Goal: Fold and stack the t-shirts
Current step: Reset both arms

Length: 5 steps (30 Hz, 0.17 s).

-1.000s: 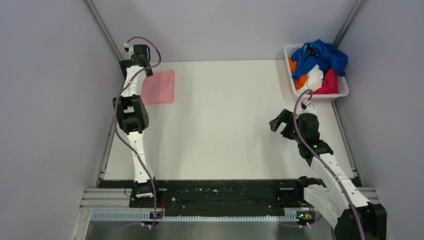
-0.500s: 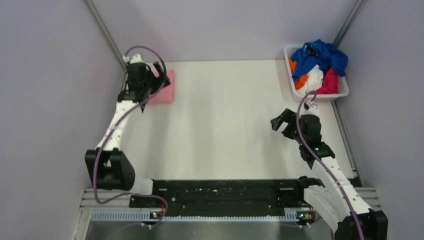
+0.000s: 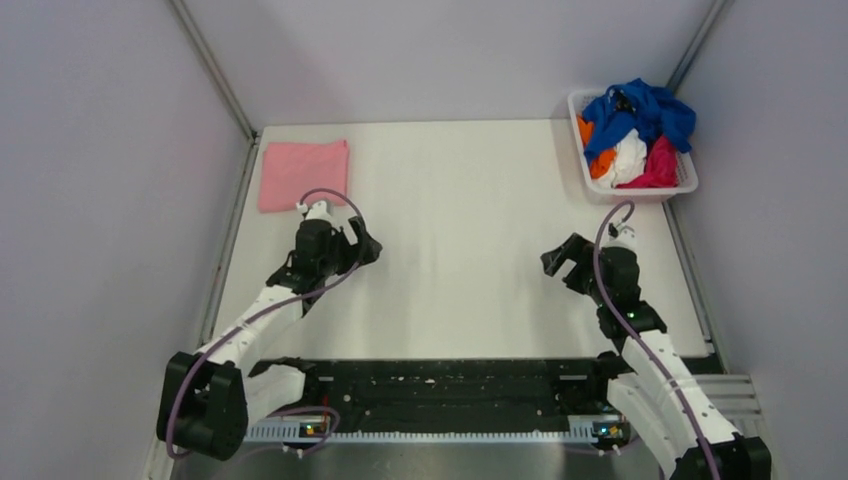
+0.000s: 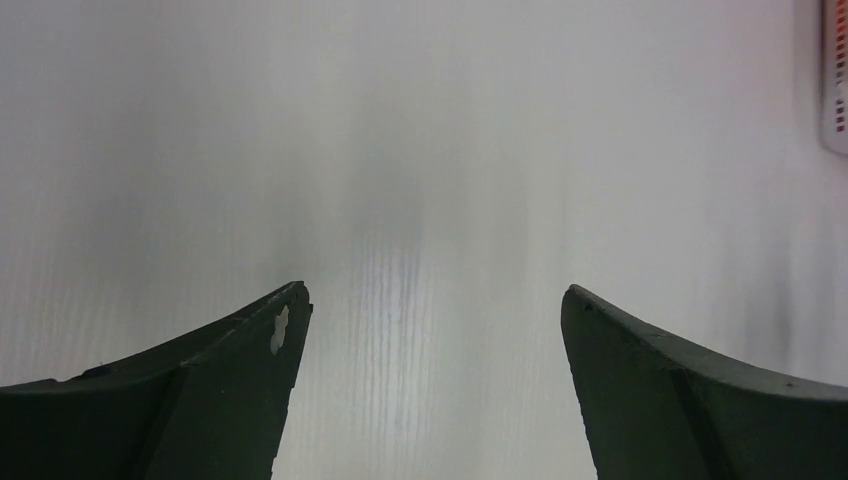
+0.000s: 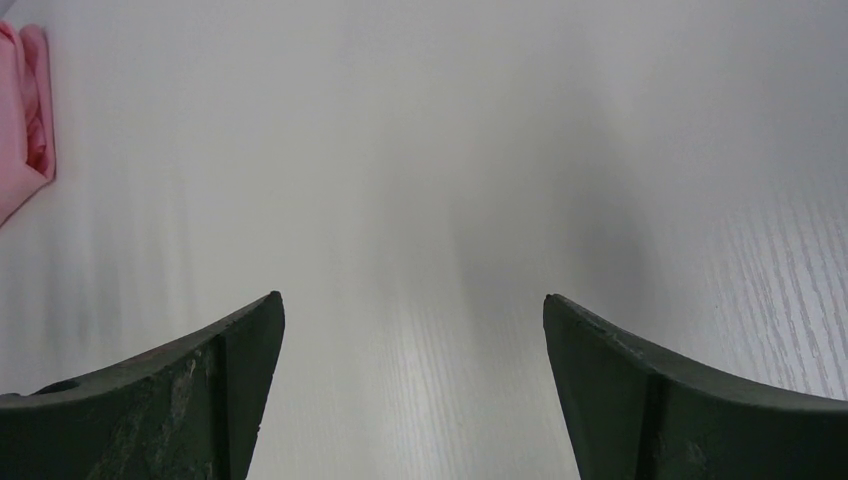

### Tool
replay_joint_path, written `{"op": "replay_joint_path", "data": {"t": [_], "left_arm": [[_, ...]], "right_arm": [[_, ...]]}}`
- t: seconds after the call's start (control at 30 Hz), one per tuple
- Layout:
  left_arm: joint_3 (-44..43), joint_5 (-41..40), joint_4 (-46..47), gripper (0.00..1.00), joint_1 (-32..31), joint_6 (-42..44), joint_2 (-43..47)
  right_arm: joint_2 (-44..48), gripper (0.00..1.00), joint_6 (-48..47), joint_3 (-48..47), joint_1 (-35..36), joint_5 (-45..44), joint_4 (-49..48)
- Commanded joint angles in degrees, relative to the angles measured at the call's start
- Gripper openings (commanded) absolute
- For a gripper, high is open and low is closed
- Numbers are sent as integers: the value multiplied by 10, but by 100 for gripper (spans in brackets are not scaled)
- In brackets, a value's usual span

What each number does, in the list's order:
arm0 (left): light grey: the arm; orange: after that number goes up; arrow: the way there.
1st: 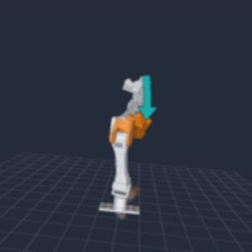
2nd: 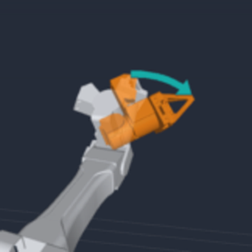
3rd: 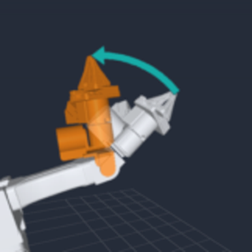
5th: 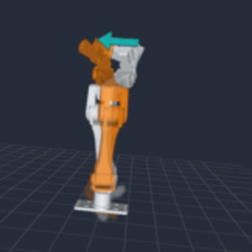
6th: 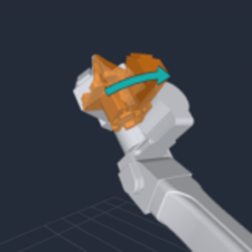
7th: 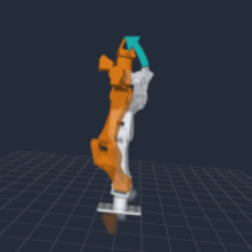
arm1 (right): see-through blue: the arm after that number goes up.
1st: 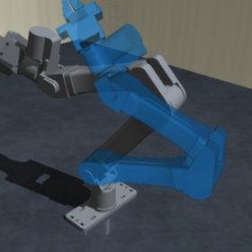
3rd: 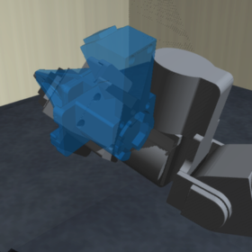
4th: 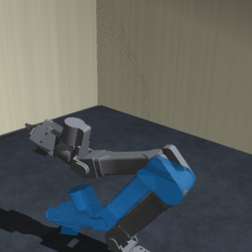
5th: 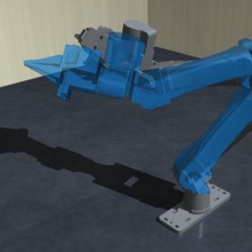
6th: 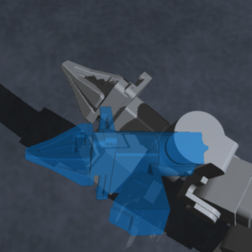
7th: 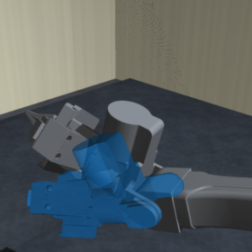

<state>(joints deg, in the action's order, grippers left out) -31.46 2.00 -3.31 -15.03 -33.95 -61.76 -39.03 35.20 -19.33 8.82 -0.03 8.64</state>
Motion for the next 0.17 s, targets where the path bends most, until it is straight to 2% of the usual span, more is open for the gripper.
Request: {"op": "replay_joint_path", "data": {"t": [0.0,0.13], "left_arm": [[-17,-6,74,99,2,-2,32],[-17,-15,66,99,2,2,35]], "right_arm": [[-1,99,3,-2,-1,-9,-17],[-1,99,2,-4,-1,-11,-16]]}}
